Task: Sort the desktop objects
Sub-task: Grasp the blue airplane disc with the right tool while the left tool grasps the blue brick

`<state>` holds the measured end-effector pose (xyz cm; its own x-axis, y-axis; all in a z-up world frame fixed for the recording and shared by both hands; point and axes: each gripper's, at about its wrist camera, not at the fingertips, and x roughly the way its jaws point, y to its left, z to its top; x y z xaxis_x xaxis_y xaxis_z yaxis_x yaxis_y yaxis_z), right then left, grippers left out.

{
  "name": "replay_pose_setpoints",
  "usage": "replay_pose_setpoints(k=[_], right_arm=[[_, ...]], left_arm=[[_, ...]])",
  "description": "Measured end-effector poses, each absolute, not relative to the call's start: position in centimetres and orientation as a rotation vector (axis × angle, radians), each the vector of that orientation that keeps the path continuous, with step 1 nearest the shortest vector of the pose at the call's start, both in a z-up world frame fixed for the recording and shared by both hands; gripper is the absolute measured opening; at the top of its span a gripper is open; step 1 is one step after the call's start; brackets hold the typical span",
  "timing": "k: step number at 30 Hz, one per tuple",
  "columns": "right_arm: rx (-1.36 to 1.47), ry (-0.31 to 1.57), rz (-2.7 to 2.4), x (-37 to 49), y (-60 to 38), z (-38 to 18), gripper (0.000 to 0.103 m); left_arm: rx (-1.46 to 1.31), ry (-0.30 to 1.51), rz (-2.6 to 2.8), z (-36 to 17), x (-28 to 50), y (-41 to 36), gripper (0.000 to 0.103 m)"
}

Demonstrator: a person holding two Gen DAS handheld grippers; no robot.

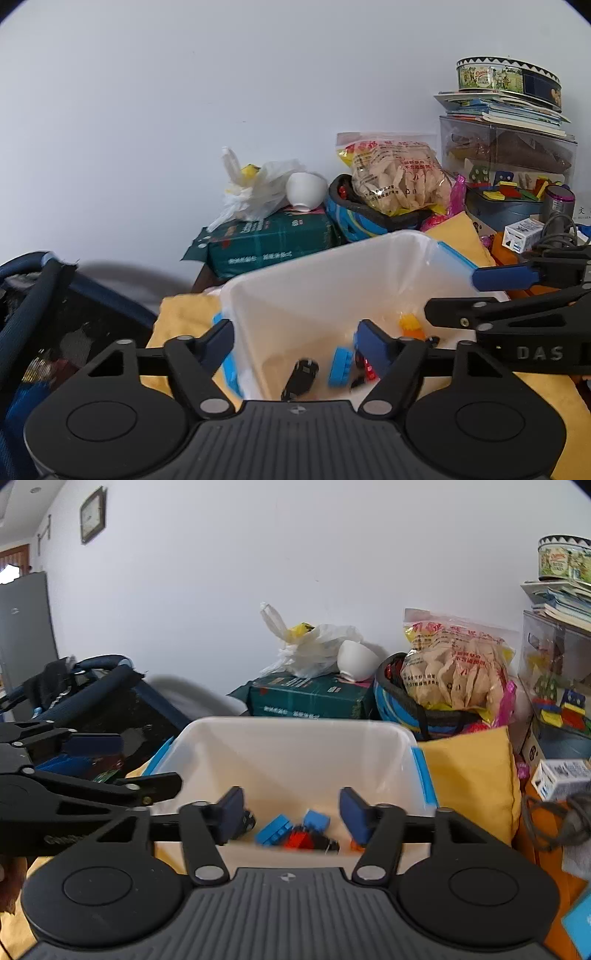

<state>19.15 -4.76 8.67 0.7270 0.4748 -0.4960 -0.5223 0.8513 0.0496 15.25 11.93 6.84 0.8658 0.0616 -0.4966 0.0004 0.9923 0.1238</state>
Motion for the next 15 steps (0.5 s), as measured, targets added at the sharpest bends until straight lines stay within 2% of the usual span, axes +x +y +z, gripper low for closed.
replay_pose_setpoints(k=[8,15], right_arm=[[-0.103,0.613,0.543,15.5,-8.7,4.9,0.068],[-0.122,0.756,0.569,13.7,-10.1,0.0,0.069]], left_arm=[[-0.032,0.633,-0.042,3.3,8.7,11.4,0.078],[-0.046,0.756,-0.042,-1.4,6.0,10.5,0.078]])
